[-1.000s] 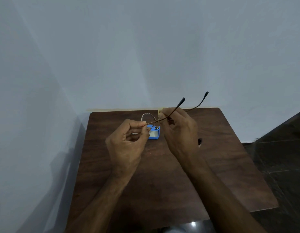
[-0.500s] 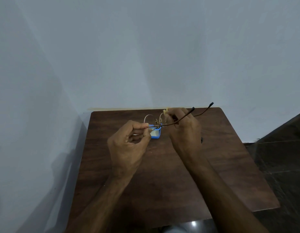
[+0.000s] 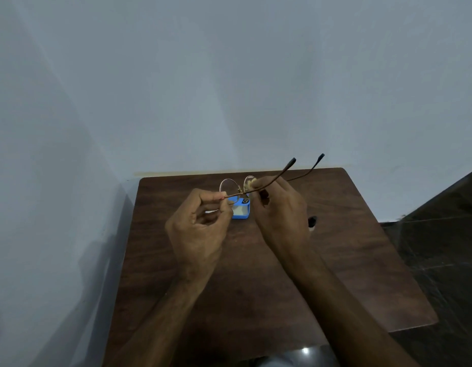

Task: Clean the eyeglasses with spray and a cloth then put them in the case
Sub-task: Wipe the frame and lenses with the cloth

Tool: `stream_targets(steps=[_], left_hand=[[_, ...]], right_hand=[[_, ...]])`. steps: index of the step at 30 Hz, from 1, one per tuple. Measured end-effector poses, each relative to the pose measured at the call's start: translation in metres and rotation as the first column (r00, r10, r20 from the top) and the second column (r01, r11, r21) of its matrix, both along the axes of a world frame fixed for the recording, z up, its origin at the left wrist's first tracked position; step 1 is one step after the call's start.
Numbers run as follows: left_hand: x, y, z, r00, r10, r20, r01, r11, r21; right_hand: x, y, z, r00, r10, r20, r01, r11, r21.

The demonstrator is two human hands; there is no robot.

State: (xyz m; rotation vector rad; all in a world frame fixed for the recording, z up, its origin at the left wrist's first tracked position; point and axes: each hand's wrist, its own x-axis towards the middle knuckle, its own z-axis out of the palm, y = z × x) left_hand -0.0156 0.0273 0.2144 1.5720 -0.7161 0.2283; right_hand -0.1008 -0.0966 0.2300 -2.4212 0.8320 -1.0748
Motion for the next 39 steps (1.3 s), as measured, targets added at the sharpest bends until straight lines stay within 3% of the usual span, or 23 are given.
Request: stream_targets(steps=[3,8,13,20,29,34,39], left_hand=[[0.005,0.001,-0.001,1.000,0.022,-0.008,-0.022,1.000,0.006],[0.003,0.002,-0.001,0.999,0.012,-0.045,-0.012,1.000,0.003],[0.008,0.001,-0.003,1.000,0.004,-0.029,-0.003,0.999,0.036],[0.007,0.000,-0.004,0.997,0.010,-0.079,-0.009,1.000,0.004],[0.014,-0.003,-0.004,0.978,0.051,-0.202,-0.063,0.997,-0.052],[0.016,-0.004,-0.009,0.974,0.065,-0.215,-0.073,0.997,-0.026],[0.014,-0.003,-0.010,0.967,0.063,-0.248,-0.073,0.997,-0.034]], right_hand=[[-0.005,0.009,0.000,0.997,0.066,-0.026,-0.065,0.997,0.035],[0.004,-0.006,0.004,0.997,-0.043,-0.063,0.038,0.996,-0.077],[0.009,0.001,0.008,0.995,0.046,-0.085,-0.054,0.994,-0.090],[0.016,-0.010,0.005,0.988,-0.038,-0.148,0.017,0.990,-0.137],[0.011,-0.002,0.000,0.983,-0.033,-0.178,0.022,0.998,-0.065],[0.012,0.015,0.003,0.987,0.090,-0.135,-0.097,0.995,-0.040],[0.014,0.008,0.000,0.994,0.022,-0.105,-0.027,0.998,-0.049]])
